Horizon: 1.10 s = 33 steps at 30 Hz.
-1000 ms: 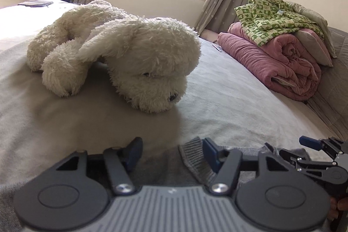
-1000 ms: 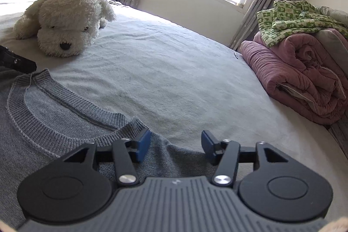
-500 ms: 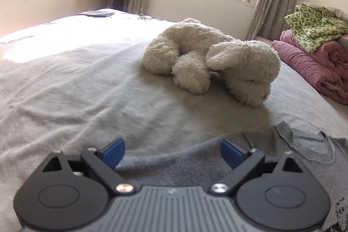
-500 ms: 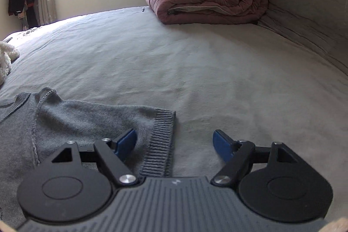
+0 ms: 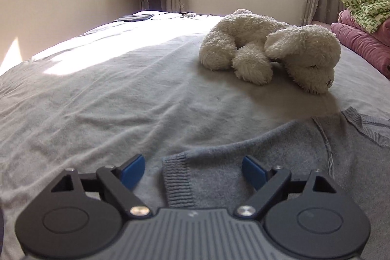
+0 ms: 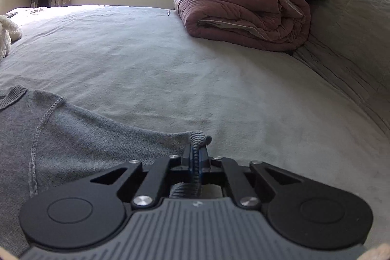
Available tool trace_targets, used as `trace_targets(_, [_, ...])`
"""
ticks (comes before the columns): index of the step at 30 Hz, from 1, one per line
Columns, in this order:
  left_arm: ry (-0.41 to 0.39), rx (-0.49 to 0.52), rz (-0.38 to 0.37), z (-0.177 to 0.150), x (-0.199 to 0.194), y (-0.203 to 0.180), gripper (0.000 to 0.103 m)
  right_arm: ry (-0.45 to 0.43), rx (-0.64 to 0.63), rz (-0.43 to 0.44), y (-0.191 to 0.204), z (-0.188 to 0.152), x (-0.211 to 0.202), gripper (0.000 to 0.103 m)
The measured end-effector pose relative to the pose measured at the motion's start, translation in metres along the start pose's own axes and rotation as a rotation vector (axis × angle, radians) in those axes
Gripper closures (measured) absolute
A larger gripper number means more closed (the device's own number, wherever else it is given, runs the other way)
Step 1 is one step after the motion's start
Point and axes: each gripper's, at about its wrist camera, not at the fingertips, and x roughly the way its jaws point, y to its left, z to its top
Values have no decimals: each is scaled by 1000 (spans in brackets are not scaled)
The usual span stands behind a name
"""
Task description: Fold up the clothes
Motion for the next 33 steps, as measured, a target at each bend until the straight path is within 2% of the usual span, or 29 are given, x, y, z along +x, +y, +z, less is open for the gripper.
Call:
trace_targets(4, [9, 15, 17, 2, 1, -2, 11, 21, 29, 26, -8, -2, 0, 96])
trace_targets(5, [13, 16, 21, 3, 1, -3, 11, 19, 41, 37, -10, -2, -3, 89])
trace_targets(6, [13, 19, 26, 4, -2, -4, 11, 13, 66, 47, -12, -1, -8, 77])
trace_targets(8, [-10, 18, 7, 7, -13, -6, 13, -10, 101, 66, -14, -1, -22, 59])
trace_targets(11, [-42, 8, -33, 13, -25, -14, 16, -35, 100, 121, -6, 7, -38, 58])
trace_targets(14, [-42, 39, -146, 19, -28, -43, 28, -50, 59, 234, 22, 22, -45, 54])
trace_targets(16, [-20, 86, -215, 19, -20, -64, 43, -38, 39, 306, 41, 27, -40, 48])
trace_targets(18, [8, 135, -259, 17, -8, -83, 47, -24, 25, 356, 57, 29, -34, 48])
trace_targets(19, [26, 144, -253, 14, 1, -85, 48, -13, 26, 346, 61, 29, -29, 48])
trace_targets(23, [-5, 145, -270, 10, 9, -62, 43, 18, 28, 302, 54, 18, -9, 45])
trace_targets(24, [-12, 162, -257, 9, 8, -53, 35, 10, 42, 303, 45, 14, -9, 40])
trace_targets(26, [-25, 192, -228, 7, 7, -34, 34, 6, 72, 305, 26, 10, -8, 39])
trace_targets(28, [-26, 149, -141, 11, 9, -6, 26, 6, 87, 284, 9, 7, -8, 39])
trace_targets(30, [-12, 91, -130, 16, 10, 13, 25, 8, 96, 260, 0, 5, -10, 38])
trace_targets(33, [-10, 93, -115, 22, 8, 17, 27, 4, 107, 226, -9, 4, -12, 38])
